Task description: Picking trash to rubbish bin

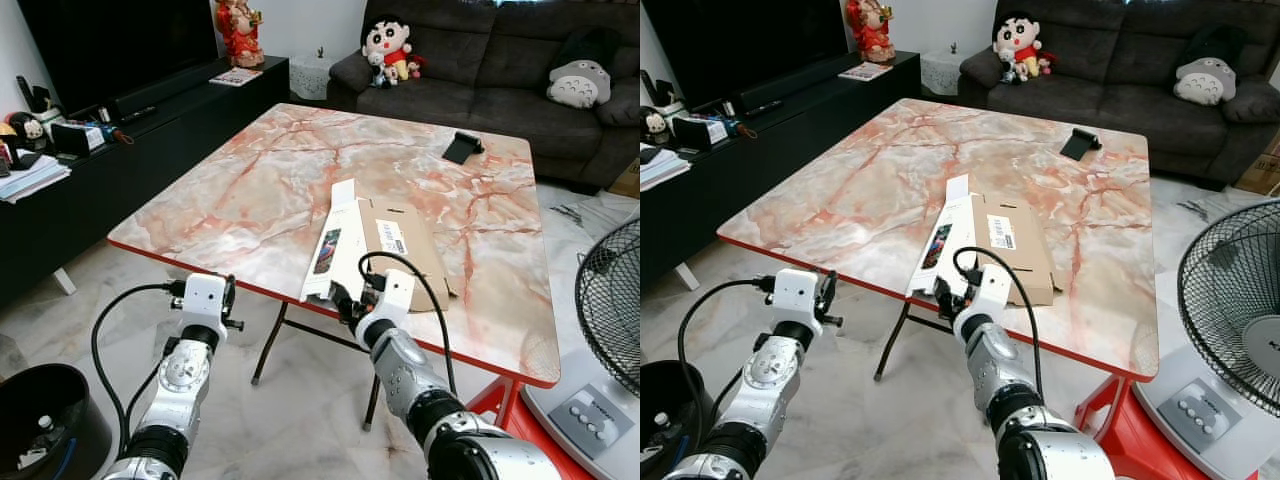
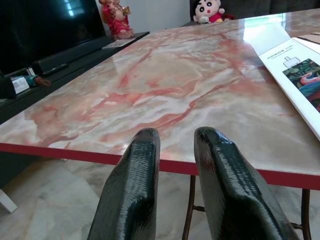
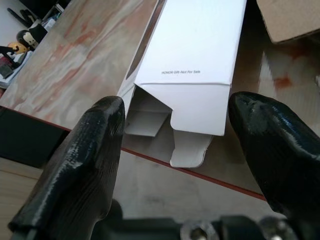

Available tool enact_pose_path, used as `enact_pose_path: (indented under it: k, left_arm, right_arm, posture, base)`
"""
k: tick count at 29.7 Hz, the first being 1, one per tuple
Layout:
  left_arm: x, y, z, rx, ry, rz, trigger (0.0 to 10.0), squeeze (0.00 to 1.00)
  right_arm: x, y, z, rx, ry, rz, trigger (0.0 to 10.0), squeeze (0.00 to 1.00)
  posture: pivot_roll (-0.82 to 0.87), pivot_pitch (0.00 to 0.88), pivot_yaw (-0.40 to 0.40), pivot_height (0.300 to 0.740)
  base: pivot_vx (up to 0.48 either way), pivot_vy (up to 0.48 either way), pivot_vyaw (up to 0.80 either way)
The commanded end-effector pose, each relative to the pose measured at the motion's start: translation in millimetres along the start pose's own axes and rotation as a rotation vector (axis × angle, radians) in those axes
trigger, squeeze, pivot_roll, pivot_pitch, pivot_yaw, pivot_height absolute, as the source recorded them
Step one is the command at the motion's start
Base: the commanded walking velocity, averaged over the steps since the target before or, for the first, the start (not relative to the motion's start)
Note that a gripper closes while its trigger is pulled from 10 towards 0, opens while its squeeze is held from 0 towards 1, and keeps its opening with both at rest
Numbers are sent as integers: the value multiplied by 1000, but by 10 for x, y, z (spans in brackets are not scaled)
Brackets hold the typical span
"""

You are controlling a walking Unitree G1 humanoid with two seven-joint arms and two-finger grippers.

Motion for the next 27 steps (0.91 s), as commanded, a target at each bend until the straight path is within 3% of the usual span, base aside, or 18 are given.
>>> enact_pose_path:
  k: [1,9,22,27]
  left_arm:
    - [20,-31,41,3,-8,-15,10000,0]
    - [11,-46,41,2,-9,-21,10000,0]
    - [5,-56,52,1,-13,-26,10000,0]
    - [5,-44,74,0,-25,-17,10000,0]
  right_arm:
    - [36,203,-101,9,34,33,10000,0]
    - [20,119,-153,33,56,-10,10000,0]
    - [51,212,-71,33,28,17,10000,0]
    - [57,336,69,-72,-54,91,10000,0]
  posture:
    - [90,0,-16,740]
    - [103,0,-14,740]
    - [105,1,-13,740]
    - [105,1,-13,740]
  base:
    - [0,0,0]
    - [0,0,0]
    - [0,0,0]
    - [0,0,0]
Point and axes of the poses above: a point about 5 cm out from each wrist's last joint towards the gripper, its own x axis pointing out of the wrist towards the gripper, its own z axis along the axis of the wrist's last joint, y = z × x, the point moved 5 cm from there along x, pointing out of the wrist towards the gripper, and after that the axes turned 1 degree about x, right-handed, at the moved point
